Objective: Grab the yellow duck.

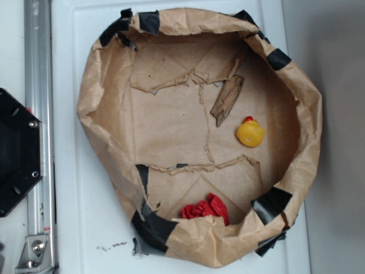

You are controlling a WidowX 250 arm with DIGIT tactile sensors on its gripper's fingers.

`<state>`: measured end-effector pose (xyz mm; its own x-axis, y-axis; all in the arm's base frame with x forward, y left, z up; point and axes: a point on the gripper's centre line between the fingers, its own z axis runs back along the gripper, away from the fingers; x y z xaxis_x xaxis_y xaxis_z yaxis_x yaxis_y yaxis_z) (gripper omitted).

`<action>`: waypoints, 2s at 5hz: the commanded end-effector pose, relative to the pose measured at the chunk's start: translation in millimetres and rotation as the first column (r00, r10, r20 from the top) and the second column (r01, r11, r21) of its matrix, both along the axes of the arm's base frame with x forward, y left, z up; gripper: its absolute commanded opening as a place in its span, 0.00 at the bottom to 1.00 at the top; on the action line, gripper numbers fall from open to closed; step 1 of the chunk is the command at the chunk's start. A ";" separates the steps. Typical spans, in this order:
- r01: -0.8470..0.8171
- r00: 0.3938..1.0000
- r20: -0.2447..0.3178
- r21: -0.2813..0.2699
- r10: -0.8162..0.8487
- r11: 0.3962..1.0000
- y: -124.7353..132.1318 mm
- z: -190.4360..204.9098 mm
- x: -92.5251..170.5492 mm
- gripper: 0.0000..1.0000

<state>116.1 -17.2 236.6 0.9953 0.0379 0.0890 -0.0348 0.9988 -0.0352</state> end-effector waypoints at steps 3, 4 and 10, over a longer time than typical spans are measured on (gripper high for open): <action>0.069 0.997 0.029 0.088 -0.071 0.994 35.6 -25.3 100.6 1.00; 0.100 0.995 0.012 0.026 -0.101 0.995 40.1 -55.8 150.8 1.00; 0.175 0.981 0.066 0.099 -0.182 0.980 17.6 -138.4 186.4 1.00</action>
<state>297.4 4.0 87.9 0.9825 -0.1427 0.1198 0.1371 0.9891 0.0533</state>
